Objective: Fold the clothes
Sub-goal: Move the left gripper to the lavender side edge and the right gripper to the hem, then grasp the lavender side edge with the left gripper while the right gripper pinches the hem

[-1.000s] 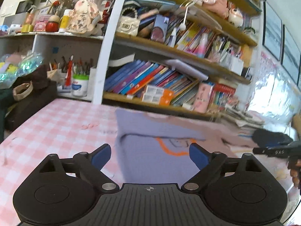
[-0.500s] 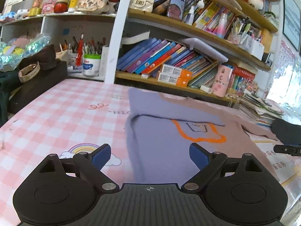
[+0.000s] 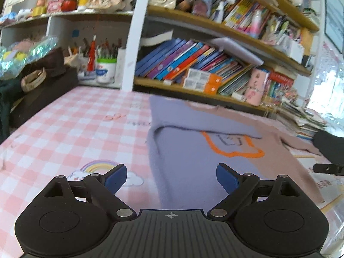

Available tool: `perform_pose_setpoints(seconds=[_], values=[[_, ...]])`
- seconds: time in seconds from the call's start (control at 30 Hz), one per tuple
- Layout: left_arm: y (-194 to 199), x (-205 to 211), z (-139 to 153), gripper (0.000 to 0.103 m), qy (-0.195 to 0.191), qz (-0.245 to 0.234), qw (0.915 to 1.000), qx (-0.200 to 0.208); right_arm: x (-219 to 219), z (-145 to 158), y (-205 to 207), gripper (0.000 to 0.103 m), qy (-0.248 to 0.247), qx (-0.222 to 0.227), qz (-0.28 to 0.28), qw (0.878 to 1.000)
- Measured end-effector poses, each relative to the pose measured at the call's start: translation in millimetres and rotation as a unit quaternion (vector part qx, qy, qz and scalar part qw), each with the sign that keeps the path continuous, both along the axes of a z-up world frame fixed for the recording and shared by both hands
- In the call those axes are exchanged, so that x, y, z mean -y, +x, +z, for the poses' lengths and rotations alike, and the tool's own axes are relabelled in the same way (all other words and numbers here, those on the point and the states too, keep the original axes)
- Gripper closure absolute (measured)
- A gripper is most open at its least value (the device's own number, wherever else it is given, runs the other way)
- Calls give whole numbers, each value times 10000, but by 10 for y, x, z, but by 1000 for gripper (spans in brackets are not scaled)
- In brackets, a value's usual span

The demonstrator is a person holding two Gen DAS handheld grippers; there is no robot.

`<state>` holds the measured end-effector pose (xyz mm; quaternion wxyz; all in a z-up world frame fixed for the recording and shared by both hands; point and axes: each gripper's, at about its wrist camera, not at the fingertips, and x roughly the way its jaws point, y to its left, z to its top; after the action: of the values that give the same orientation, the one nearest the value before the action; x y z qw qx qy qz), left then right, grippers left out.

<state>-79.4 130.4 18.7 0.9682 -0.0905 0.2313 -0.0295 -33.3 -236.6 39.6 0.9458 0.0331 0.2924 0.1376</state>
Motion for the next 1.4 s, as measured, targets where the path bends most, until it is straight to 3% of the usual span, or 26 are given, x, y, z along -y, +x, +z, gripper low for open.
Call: perform_pose_setpoints(seconds=[0.37,0.43,0.57,0.67,0.73,0.8,0.9,1.03,1.4], values=[[94,-40,-172,14,-203,-19,9994,-268,50,-167,8,39,315,-175,47,9993],[112,-9,-205,24,-130,-23,9994,-315,77,-172,-3,41,327,-182,-5,9993],[118,-65,-279,54,-178,95,9990,-395,126,-198,-15,47,354,-226,-96,9991],[123,-123,-320,61,-262,144,9987,-419,139,-237,-3,53,354,-300,-133,9988],[128,-142,-329,68,-358,101,9985,-405,117,-291,40,63,343,-414,-144,9984],[116,-166,-350,87,-506,42,9980,-376,72,-303,38,66,264,-401,-161,9987],[98,-201,-382,98,-726,-46,9968,-332,8,-300,50,81,193,-429,-98,9988],[70,-263,-400,98,-945,-112,9951,-252,-45,-303,85,88,341,-483,-3,9983],[238,-596,-264,98,-716,279,9967,-264,-554,-273,400,88,79,-349,496,9981]])
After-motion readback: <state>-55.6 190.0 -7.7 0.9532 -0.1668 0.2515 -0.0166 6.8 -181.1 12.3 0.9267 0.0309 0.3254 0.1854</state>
